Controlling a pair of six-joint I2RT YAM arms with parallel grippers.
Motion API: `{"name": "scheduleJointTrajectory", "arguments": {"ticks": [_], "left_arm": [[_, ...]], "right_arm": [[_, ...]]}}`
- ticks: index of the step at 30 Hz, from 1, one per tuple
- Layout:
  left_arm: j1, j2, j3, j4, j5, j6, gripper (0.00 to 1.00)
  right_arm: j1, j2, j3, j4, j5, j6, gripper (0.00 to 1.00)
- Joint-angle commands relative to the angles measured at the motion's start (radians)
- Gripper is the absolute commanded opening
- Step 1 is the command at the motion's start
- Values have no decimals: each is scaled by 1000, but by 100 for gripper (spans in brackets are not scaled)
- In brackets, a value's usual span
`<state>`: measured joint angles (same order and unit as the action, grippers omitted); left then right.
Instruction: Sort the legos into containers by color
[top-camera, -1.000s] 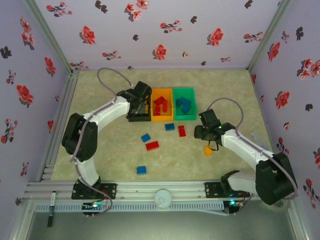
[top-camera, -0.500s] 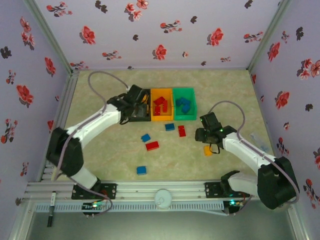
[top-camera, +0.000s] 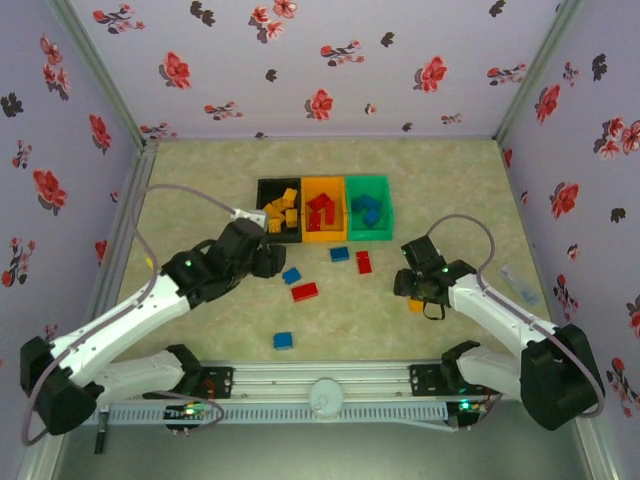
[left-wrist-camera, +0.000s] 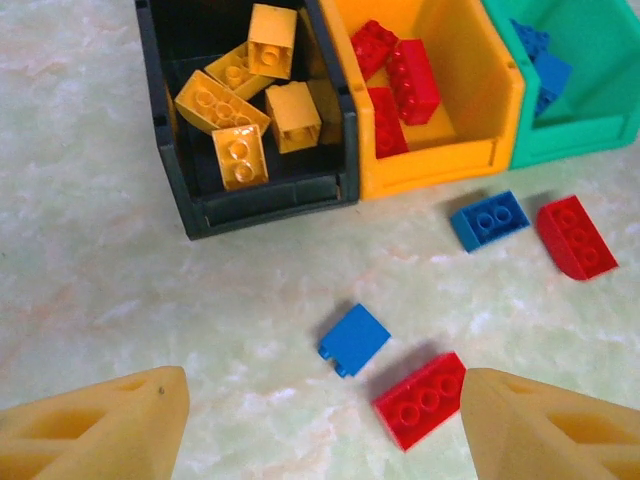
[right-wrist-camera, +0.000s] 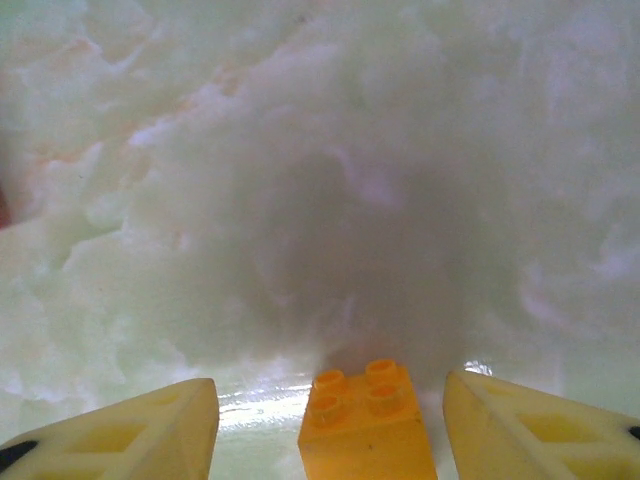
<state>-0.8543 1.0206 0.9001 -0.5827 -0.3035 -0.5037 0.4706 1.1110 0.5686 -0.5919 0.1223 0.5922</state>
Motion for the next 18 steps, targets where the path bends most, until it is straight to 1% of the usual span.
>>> {"name": "scheduleJointTrajectory", "arguments": {"ticks": [1, 5, 9, 12, 15, 18], "left_arm": [[-41, -62, -52, 23, -2, 25, 73], [-79, -126, -106, 38, 4, 19, 74], [-94, -158, -139, 33, 4, 1, 75], [-101, -172, -151, 28, 3, -7, 75], [-113, -187, -160, 27, 4, -6, 75], [-122, -200, -159, 23, 4, -5, 75]], "right_arm": [[20, -14, -20, -41, 4, 61, 64], [41, -19, -33, -46, 14, 84, 64], [58, -18, -42, -46, 22, 97, 62], [65, -16, -47, -43, 28, 103, 58], [72, -9, -44, -43, 32, 102, 50], [79, -1, -41, -42, 35, 100, 46]]}}
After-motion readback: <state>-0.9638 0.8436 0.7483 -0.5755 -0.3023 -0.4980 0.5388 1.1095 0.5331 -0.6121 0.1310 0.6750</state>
